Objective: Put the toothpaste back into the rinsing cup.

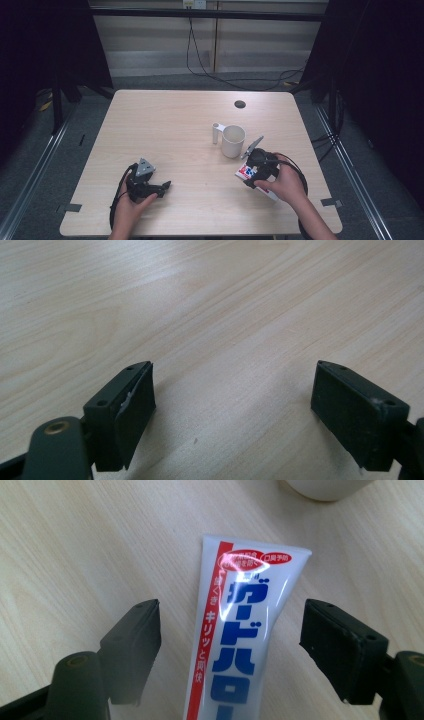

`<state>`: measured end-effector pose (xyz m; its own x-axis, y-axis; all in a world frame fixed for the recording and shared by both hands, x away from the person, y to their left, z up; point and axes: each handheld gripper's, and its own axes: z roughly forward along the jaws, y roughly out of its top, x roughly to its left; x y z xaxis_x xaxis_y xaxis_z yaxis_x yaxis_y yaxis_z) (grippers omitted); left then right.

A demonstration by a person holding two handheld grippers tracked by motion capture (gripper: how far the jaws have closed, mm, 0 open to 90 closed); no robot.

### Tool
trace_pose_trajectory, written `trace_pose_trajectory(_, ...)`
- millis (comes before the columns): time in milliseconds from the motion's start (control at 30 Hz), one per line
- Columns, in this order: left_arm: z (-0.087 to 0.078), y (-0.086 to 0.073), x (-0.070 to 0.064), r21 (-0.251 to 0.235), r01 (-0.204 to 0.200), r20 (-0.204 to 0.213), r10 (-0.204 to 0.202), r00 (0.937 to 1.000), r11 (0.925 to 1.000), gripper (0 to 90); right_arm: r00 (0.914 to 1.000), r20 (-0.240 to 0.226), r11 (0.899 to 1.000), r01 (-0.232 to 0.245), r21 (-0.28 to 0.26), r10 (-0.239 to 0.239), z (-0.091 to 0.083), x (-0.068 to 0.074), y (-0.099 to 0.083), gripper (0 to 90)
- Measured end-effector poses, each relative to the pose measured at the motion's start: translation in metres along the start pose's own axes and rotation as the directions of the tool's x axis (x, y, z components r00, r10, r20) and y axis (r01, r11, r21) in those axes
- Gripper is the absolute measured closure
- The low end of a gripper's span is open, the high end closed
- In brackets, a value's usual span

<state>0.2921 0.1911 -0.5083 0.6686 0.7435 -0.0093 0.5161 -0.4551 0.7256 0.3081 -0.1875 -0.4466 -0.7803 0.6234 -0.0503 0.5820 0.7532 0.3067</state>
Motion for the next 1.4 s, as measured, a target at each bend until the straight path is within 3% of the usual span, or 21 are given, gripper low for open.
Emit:
trace_pose_trajectory(133, 0.0, 0.0, 0.0, 0.0, 0.0, 0.002, 0.0, 1.0, 1.0, 17.6, 0.9998, -0.018, 1.0, -0.003, 0.008, 0.003, 0.003, -0.001, 0.004, 24.7)
trace_pose_trajectory(333, 0.0, 0.0, 0.0, 0.001, 0.0, 0.002, 0.0, 1.0, 1.0, 17.6, 0.9999, 0.0, 0.999, -0.011, 0.049, 0.011, 0.011, -0.006, 0.007, 25.3)
trace_pose_trajectory(700, 0.0, 0.0, 0.0, 0.0, 0.0, 0.002, 0.0, 1.0, 1.0, 17.6, 0.9999, -0.001, 0.998, -0.013, 0.061, 0.013, 0.024, -0.007, 0.009, 27.9)
trace_pose_trajectory(833, 0.0, 0.0, 0.0, 0.0, -0.001, 0.002, 0.001, 1.0, 1.0, 17.6, 0.9997, 0.023, 0.998, -0.006, 0.064, 0.005, 0.027, -0.006, 0.009, 35.8)
trace_pose_trajectory(1067, 0.0, 0.0, 0.0, 0.0, 0.0, 0.002, 0.0, 1.0, 1.0, 17.6, 1.0, 0.003, 0.997, -0.009, 0.071, 0.009, 0.029, -0.007, 0.01, 38.9)
trace_pose_trajectory(1400, 0.0, 0.0, 0.0, 0.001, -0.001, 0.002, 0.001, 1.0, 1.0, 17.6, 0.9995, -0.029, 0.995, 0.014, 0.094, -0.011, 0.02, -0.005, 0.011, 57.9)
